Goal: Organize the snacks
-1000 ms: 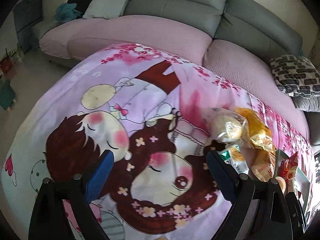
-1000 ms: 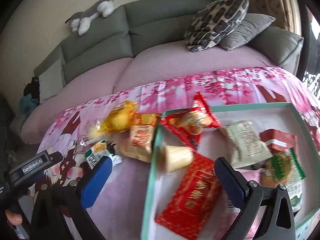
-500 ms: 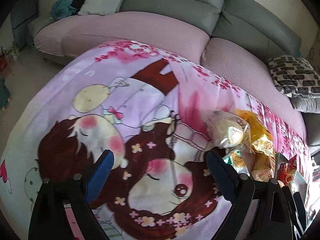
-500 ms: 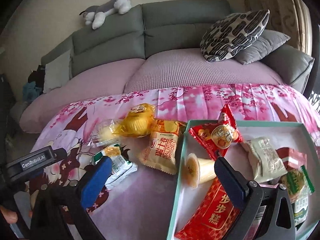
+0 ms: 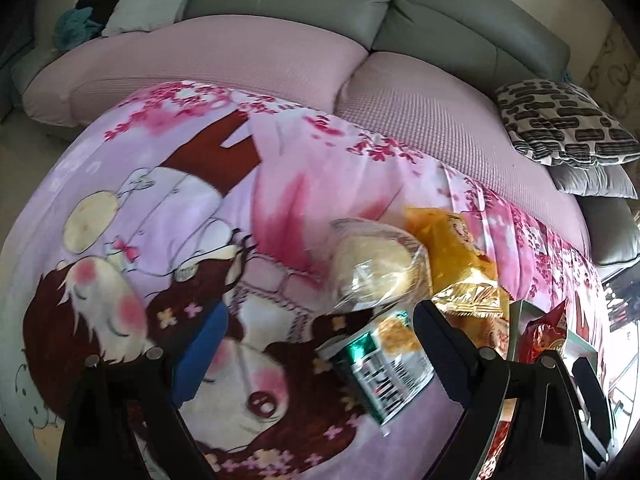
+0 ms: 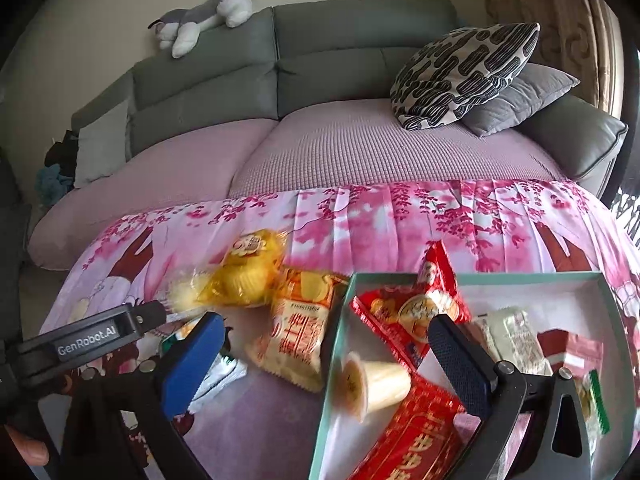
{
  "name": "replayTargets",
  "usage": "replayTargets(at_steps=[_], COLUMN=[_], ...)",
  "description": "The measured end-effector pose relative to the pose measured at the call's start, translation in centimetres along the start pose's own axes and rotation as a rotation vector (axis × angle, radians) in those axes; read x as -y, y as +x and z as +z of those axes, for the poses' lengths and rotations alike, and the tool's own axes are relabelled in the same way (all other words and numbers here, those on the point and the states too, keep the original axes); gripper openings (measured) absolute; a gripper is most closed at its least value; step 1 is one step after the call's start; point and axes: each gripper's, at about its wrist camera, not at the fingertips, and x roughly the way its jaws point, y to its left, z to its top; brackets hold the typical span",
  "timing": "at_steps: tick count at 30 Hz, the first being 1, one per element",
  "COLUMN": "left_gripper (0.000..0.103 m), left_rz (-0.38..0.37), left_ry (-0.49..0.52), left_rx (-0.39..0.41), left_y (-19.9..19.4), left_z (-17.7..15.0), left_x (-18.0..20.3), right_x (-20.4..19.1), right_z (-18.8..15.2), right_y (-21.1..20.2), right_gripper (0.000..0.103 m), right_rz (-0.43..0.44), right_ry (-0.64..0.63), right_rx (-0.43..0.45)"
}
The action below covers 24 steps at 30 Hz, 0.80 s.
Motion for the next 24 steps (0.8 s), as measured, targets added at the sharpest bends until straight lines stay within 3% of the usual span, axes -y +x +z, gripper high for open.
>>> replayTargets(at_steps=[9, 14, 16, 24], left_gripper=[0.094, 0.093, 0.084, 0.069], left_rz=[0.001, 0.008, 0.002, -0.008], left_ry=[0.079, 0.106, 0.12, 0.138], left_rx=[-0.068, -0.09, -0.105, -0.111], left_y=[2.7, 3.3, 3.6, 3.6], left_z=[-1.3, -1.9, -2.1, -2.6], left_x=[2.2, 2.9, 3.1, 3.1], right_x=[1.2, 1.1, 1.1, 0.7], right_z=[1.4, 1.0, 0.8, 0.5], right_y=[1.1, 1.8, 2.0, 2.7], right_gripper=[0.095, 0.08, 0.078, 0.062], right_rz=[0.006, 0.033, 0.044, 0.083], right_ry=[0.035, 0.042, 0.041, 0.036], right_rx=[0.01, -0.03, -0.037, -0.072])
